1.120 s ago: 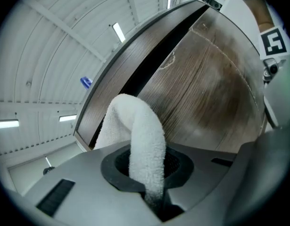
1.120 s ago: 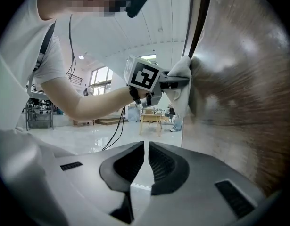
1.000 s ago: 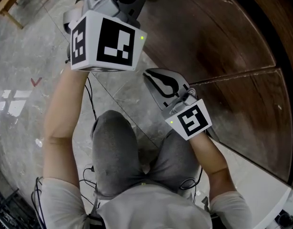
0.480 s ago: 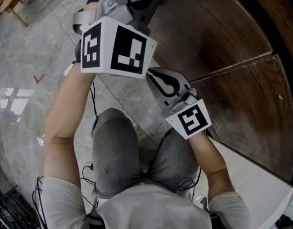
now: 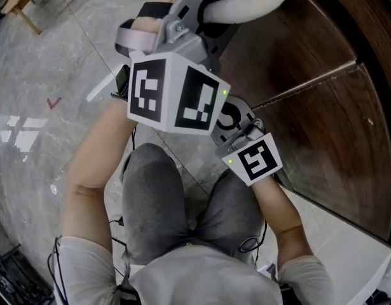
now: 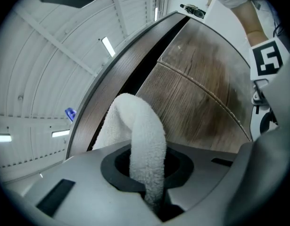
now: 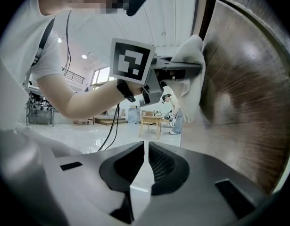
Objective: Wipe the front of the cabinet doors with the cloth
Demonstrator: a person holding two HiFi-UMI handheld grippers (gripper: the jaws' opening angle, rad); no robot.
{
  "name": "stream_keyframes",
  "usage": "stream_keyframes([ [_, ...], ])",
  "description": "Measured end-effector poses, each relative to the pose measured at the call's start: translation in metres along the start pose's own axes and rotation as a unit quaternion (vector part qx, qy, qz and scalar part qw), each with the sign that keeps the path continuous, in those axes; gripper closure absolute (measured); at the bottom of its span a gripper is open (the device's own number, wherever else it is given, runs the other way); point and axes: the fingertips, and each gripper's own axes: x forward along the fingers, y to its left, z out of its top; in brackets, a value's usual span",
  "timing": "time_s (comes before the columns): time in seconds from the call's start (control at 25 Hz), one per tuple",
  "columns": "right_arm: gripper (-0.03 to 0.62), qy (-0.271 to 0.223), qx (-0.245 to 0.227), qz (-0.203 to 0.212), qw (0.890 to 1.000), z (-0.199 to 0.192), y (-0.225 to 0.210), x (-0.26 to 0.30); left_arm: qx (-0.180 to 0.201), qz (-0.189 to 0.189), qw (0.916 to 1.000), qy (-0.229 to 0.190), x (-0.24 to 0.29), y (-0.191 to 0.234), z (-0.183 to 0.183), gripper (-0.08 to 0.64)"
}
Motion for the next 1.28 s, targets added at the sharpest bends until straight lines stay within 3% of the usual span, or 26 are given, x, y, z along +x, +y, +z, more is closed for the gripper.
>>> stream_keyframes([
  [0.12,0.54,-0.003,-0.002,-0.002,1.0,0.001,0.004,-0.008,0.006,-0.006,0.9999,-0.012,-0.006,-0.013,0.022,0.502],
  [0.28,0.54,-0.003,0.001,-0.022,1.0,0.002,-0.005,-0.018,-0.02,-0.012,0.9992,-0.031,-0.012,-0.016,0.038,0.502],
  [0.84,0.54,0.009,0.001,-0.029,1.0,-0.003,-0.01,-0.045,-0.019,-0.041,0.9968,-0.067,-0.019,-0.047,0.084,0.502],
  [1.08,0.54,0.011,-0.005,-0.021,1.0,-0.003,-0.005,-0.039,-0.009,-0.05,0.996,-0.073,-0.029,-0.058,0.082,0.502],
  [1.28,0.54,0.016,-0.006,-0.021,1.0,0.001,-0.003,-0.034,-0.024,-0.039,0.9973,-0.058,-0.036,-0.048,0.053,0.502],
])
